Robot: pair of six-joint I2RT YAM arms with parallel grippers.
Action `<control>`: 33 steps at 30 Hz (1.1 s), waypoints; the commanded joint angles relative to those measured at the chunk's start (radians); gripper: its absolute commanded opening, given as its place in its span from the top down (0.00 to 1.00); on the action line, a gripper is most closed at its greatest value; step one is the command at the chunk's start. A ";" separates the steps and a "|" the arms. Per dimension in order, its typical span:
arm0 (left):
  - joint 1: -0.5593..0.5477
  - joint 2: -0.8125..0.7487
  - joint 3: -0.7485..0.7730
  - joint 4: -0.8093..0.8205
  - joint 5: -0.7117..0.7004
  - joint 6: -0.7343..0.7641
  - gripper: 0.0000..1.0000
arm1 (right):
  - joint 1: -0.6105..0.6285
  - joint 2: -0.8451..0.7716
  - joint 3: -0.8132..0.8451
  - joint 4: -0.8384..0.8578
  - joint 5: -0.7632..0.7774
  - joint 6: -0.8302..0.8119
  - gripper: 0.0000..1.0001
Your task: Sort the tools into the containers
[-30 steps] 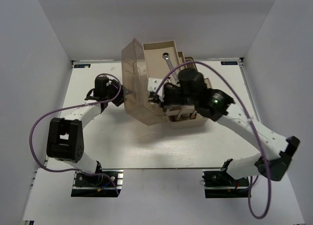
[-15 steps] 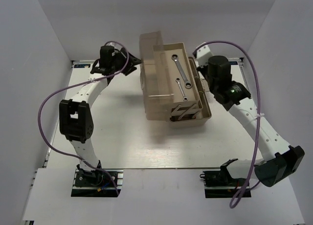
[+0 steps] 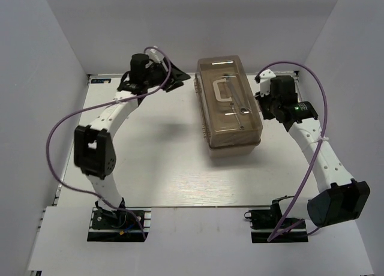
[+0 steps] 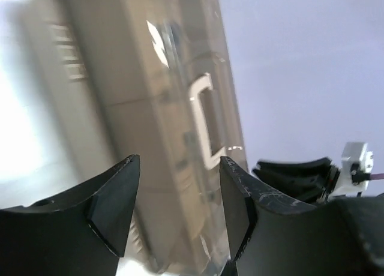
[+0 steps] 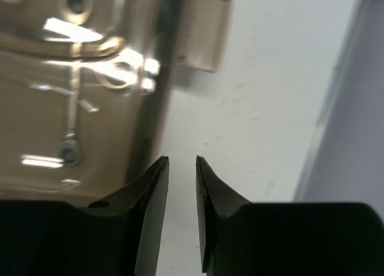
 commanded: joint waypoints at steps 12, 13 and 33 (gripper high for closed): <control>0.113 -0.609 -0.529 -0.124 -0.147 0.138 0.32 | -0.024 0.091 0.028 -0.090 -0.515 0.081 0.72; 0.113 -0.626 -0.569 -0.133 -0.147 0.148 0.32 | -0.021 0.092 0.031 -0.087 -0.493 0.079 0.74; 0.024 -0.449 -0.682 -0.038 0.146 0.304 0.51 | -0.035 0.137 0.025 0.119 -0.093 0.036 0.54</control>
